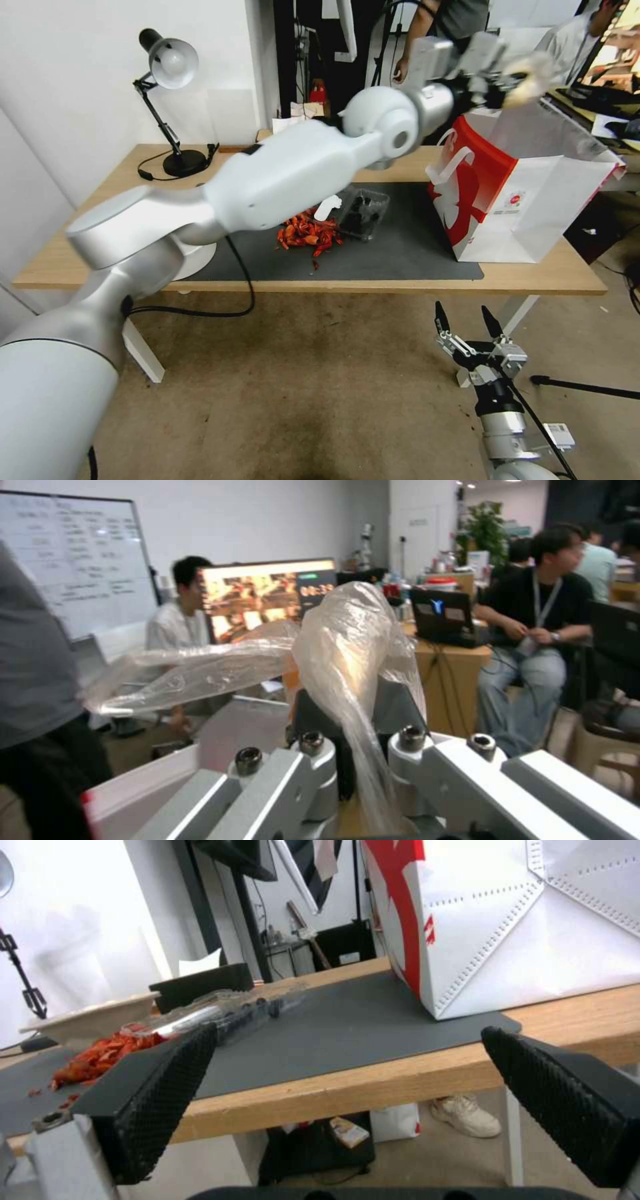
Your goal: Pick up the trash from the table and place it into the takeout bag.
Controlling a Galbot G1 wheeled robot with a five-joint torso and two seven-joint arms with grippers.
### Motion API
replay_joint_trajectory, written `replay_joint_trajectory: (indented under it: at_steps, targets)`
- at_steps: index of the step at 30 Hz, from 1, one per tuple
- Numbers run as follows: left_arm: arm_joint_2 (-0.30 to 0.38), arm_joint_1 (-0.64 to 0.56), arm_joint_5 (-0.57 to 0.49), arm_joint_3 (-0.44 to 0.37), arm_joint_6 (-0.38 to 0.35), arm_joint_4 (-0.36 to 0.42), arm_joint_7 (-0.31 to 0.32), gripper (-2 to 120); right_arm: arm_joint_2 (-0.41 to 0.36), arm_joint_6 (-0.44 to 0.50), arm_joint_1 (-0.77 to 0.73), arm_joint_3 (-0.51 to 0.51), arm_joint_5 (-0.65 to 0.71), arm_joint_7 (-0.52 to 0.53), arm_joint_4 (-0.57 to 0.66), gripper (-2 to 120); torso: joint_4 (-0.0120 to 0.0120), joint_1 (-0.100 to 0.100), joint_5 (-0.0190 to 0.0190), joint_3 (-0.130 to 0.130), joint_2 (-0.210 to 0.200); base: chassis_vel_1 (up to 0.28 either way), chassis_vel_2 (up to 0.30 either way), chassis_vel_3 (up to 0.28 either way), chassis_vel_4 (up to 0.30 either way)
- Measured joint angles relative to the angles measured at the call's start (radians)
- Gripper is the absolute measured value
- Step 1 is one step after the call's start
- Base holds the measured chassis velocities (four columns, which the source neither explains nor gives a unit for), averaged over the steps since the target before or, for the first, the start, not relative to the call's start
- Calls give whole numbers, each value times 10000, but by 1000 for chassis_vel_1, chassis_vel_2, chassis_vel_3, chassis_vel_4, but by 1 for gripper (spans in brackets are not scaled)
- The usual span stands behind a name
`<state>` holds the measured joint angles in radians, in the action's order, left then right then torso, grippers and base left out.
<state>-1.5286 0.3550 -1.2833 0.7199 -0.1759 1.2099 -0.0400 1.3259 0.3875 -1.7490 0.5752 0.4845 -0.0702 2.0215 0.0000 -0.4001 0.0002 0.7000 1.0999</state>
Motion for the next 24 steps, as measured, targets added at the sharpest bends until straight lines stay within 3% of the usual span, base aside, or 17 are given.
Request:
replay_joint_trajectory:
  at_steps: [4,8,13,20,24]
  targets:
    - [-568,223,464,483,199,-928,-884,2,34,30,4,-28,0,-16,-33,100,1,1,0,0,0,0,0,0,0]
    - [-873,376,1005,1047,381,-1427,-1256,2,91,67,8,-51,0,-35,-68,100,-1,1,1,0,0,0,0,0,0]
    - [-838,399,1777,1599,90,-1456,-1444,2,198,159,-35,-64,0,-100,-126,100,1,1,-2,0,0,0,0,0,0]
    - [-826,478,1943,1726,-191,-1350,-1512,2,171,200,-72,-77,-1,-141,-127,100,1,1,-2,0,0,0,0,0,0]
    - [-819,537,1939,1730,-300,-1276,-1555,14,141,220,-87,-68,0,-142,-127,100,0,3,-2,0,0,0,0,0,0]
